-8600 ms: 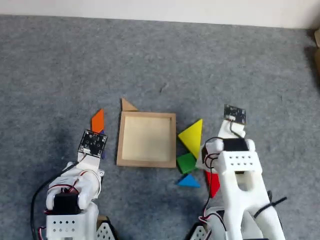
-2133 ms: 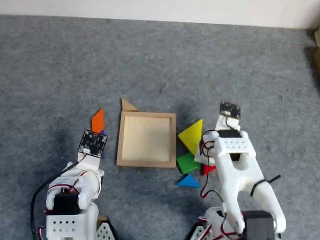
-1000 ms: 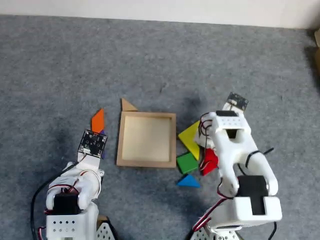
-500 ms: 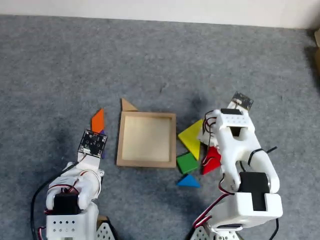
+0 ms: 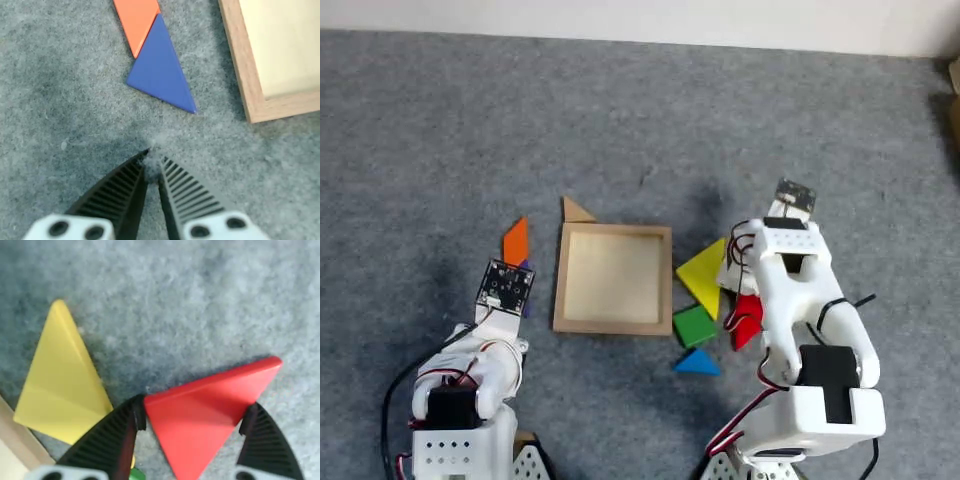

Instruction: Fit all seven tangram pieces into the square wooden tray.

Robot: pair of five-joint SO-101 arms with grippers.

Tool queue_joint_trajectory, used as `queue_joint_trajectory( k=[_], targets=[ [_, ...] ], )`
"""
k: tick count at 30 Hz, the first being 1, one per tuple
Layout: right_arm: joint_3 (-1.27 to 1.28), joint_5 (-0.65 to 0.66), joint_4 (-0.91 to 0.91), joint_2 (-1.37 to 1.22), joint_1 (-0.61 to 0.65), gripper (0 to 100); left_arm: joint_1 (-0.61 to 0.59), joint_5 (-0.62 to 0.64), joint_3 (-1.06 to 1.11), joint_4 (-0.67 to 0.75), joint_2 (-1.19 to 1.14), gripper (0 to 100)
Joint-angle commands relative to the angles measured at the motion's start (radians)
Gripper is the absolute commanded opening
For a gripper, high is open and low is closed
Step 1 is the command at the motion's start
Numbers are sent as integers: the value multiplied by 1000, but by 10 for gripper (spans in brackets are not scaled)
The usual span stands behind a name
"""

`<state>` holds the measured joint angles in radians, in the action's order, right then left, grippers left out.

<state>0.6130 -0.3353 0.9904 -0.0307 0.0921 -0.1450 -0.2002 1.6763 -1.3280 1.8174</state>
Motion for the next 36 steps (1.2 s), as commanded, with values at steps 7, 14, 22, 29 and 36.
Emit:
queue_joint_trajectory(
  k=[7, 14, 22, 29, 36],
  targets=[
    [-56, 216, 5, 18, -13, 237, -10, 5, 19, -6, 4, 5],
    [-107, 281, 59, 65, -8, 187, -10, 5, 19, -6, 4, 5],
    [-240, 282, 189, 107, -5, 187, -10, 5, 19, -6, 4, 5],
    [-348, 259, 269, 101, 54, 190, -10, 5, 19, -6, 4, 5],
    [-303, 29, 159, 71, 54, 333, -10, 5, 19, -6, 4, 5]
  ],
)
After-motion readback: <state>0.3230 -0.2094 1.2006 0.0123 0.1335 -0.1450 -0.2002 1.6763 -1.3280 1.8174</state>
